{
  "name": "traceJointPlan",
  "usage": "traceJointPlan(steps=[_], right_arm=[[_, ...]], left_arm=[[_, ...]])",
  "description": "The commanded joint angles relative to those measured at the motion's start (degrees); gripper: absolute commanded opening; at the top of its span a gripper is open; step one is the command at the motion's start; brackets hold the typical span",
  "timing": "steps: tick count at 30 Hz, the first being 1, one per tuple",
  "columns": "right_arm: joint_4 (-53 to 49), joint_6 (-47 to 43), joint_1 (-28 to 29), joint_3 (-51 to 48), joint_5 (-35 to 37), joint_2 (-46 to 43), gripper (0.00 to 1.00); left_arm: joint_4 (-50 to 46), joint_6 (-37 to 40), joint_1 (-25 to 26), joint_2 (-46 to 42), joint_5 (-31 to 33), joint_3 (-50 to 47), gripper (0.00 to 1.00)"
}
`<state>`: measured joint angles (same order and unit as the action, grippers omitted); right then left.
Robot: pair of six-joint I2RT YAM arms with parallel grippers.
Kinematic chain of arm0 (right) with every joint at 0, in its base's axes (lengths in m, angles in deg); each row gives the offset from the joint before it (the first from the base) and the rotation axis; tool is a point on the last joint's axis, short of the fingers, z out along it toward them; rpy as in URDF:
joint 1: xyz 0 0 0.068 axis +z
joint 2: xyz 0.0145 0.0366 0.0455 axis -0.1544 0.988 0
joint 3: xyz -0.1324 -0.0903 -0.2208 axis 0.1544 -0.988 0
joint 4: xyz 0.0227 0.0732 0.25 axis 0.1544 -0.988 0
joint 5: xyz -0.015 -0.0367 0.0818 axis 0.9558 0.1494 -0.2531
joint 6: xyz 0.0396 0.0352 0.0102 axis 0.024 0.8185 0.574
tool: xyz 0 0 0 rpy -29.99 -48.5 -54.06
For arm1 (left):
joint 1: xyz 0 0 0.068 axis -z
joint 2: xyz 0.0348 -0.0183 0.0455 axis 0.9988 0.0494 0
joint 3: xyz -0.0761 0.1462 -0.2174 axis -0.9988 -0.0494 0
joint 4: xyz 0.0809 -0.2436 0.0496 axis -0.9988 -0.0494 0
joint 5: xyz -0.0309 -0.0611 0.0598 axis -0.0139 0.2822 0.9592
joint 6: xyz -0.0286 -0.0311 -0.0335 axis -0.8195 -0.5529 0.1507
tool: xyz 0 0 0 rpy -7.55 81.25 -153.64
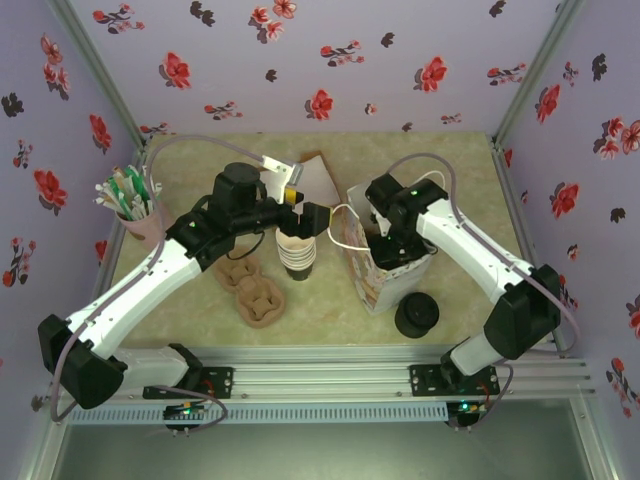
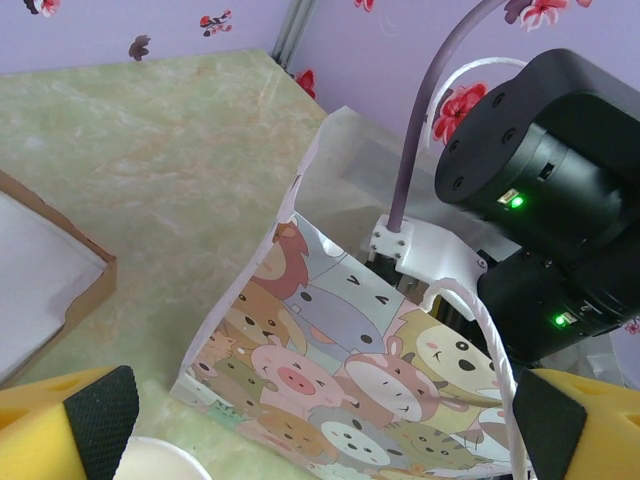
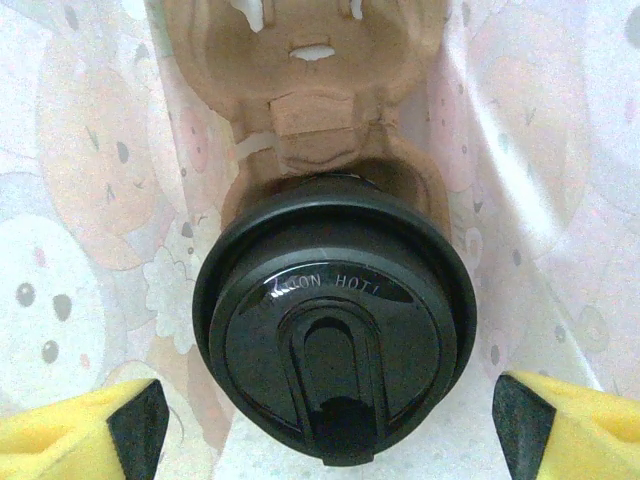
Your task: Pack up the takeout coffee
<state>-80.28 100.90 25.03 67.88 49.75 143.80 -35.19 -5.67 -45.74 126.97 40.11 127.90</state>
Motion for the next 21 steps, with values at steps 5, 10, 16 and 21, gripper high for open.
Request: traceJointPlan(steps=[5,10,16,21], right_arm=[[-2.9,1.3,0.5,2.8,1.7,-2.5,0.89],[-3.3,1.4,0.6,3.4,1.9,-3.1,0.9],[-3.4,1.6,0.6,4.5,2.0,-3.8,0.9],[-3.5,1.9,0.7,5.1,2.0,-4.7,0.91]], left_arm=[[0.5,0.6,0.5,-0.2,-1.0,1.8,0.99],[0.3,0.5,0.5,-0.5,-0.7,1.8,0.99],[0.1,0.6,0.5,-1.0,-0.2,1.8,0.99],[0.0,0.6,0.5,-1.5,0.5,1.8,0.99]])
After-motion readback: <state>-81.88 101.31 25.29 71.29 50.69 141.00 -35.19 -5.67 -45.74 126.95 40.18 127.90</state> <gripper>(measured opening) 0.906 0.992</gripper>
